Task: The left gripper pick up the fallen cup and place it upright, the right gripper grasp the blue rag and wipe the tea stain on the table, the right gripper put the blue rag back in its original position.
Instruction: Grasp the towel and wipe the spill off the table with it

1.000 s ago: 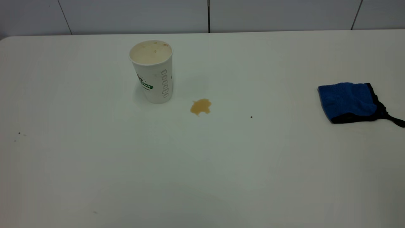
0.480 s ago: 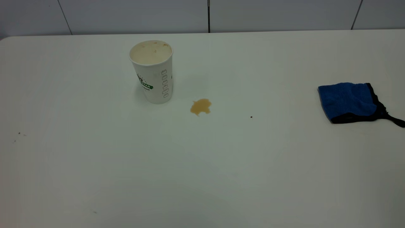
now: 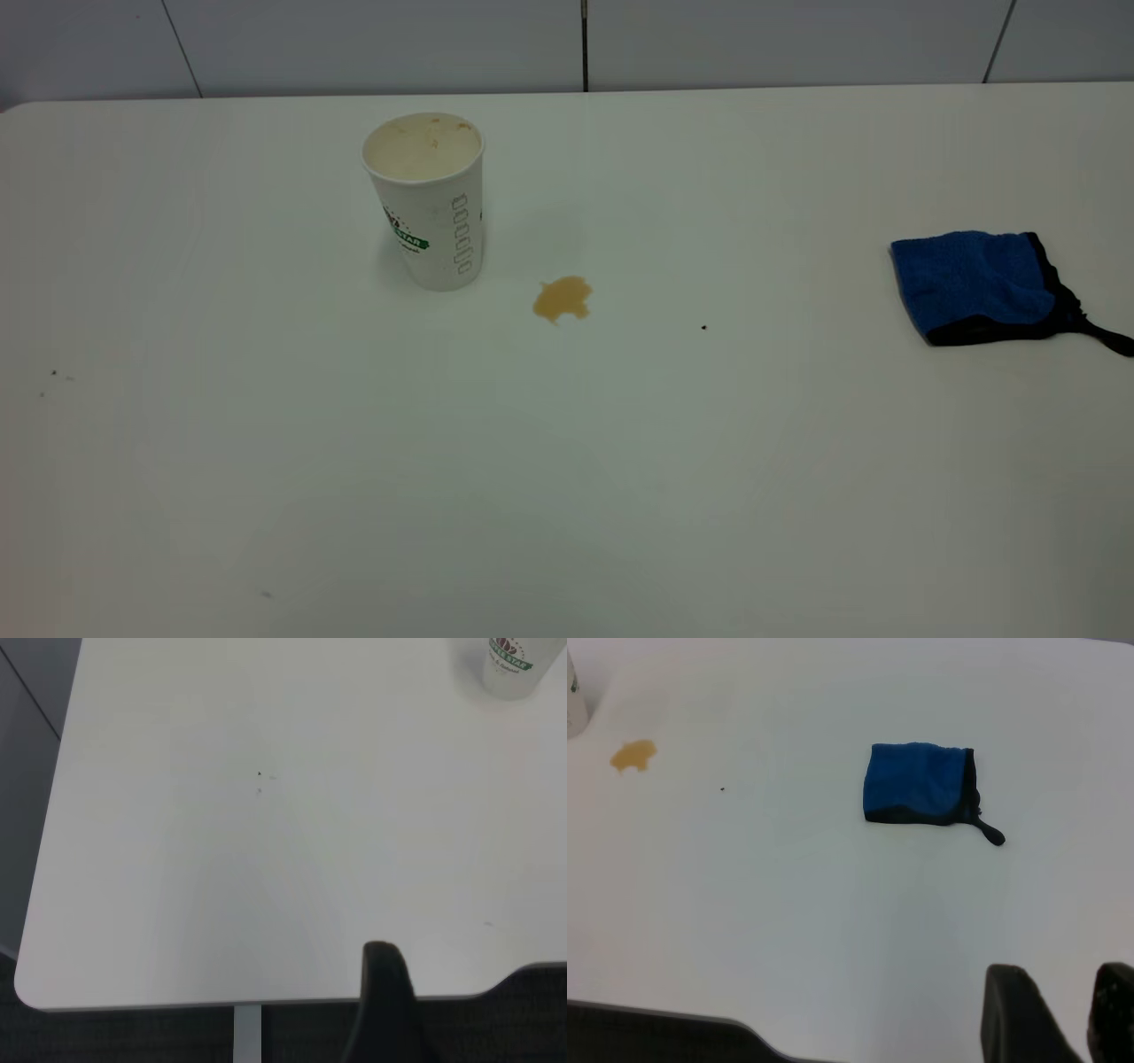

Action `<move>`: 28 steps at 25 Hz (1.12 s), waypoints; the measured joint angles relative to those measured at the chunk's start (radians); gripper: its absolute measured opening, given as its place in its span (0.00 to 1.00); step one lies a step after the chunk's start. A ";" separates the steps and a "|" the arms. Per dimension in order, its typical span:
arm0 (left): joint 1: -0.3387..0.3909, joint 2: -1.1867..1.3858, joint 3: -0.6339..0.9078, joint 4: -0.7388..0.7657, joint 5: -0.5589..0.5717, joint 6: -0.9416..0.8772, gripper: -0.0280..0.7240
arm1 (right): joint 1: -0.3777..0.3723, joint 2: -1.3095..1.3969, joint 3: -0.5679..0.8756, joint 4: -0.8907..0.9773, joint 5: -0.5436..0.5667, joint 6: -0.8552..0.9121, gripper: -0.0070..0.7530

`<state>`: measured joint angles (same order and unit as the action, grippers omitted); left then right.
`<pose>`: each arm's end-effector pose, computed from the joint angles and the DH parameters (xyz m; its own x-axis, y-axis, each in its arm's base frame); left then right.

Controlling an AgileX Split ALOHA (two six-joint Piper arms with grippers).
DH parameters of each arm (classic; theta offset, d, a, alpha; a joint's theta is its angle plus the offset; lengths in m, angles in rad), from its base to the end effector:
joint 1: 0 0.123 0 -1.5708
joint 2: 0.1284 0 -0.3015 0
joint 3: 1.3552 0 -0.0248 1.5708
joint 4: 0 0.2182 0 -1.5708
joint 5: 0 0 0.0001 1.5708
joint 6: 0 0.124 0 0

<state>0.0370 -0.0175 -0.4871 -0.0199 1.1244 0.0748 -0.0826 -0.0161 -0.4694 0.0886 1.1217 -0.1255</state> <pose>-0.0255 -0.0032 0.2356 -0.5077 0.0474 -0.8602 0.0121 0.9988 0.0479 -0.0233 0.0118 0.2314 -0.5180 -0.0440 -0.8542 -0.0307 0.9990 -0.0328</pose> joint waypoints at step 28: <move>0.000 0.000 0.000 0.001 0.000 -0.001 0.75 | 0.000 0.845 -0.226 0.019 -0.446 -0.032 0.67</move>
<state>0.0370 -0.0175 -0.4871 -0.0192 1.1244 0.0738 -0.0826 0.8286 -0.6954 0.1080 0.6762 -0.1574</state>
